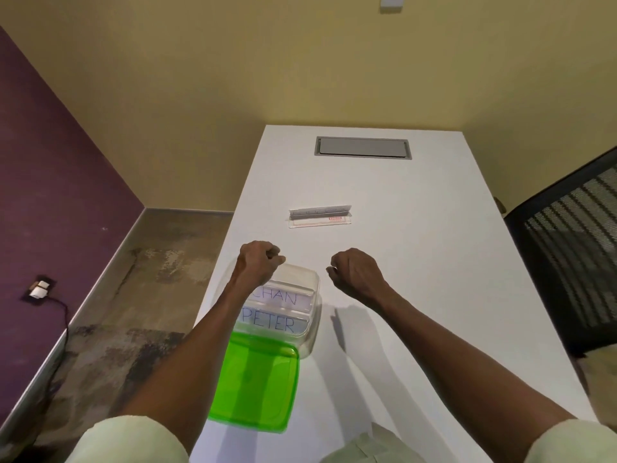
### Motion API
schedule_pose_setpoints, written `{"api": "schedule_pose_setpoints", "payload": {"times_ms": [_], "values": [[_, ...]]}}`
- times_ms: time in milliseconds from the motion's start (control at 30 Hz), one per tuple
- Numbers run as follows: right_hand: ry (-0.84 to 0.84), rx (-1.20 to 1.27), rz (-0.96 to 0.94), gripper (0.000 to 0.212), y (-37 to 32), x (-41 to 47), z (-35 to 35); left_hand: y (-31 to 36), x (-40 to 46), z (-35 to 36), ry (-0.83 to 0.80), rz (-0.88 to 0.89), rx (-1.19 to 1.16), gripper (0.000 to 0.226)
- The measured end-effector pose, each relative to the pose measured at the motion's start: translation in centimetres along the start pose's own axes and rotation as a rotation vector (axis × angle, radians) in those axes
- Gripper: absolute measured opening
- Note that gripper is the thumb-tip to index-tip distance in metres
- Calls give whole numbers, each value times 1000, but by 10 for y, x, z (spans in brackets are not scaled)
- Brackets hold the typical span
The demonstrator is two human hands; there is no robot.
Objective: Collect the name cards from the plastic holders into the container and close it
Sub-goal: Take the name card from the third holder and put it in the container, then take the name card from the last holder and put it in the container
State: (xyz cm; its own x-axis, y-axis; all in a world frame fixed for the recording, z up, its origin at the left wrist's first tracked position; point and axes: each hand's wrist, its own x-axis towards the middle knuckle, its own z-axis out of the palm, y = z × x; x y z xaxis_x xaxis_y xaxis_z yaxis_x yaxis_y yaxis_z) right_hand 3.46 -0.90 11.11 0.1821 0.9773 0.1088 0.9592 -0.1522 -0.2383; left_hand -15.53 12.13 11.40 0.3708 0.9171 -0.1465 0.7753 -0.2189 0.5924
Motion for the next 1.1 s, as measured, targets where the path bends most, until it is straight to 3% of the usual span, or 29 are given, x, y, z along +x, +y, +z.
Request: {"api": "schedule_pose_setpoints", "payload": {"times_ms": [433, 733, 867, 1100], "values": [[35, -36, 167, 26, 77, 10, -10, 41, 25, 9, 133, -61, -209, 33], [26, 10, 234, 21, 112, 41, -3, 42, 71, 15, 144, -108, -212, 28], [17, 42, 246, 40, 118, 61, 0, 38, 96, 19, 139, -130, -198, 27], [-18, 152, 316, 31, 131, 109, 18, 33, 143, 26, 131, -151, -169, 30]]}}
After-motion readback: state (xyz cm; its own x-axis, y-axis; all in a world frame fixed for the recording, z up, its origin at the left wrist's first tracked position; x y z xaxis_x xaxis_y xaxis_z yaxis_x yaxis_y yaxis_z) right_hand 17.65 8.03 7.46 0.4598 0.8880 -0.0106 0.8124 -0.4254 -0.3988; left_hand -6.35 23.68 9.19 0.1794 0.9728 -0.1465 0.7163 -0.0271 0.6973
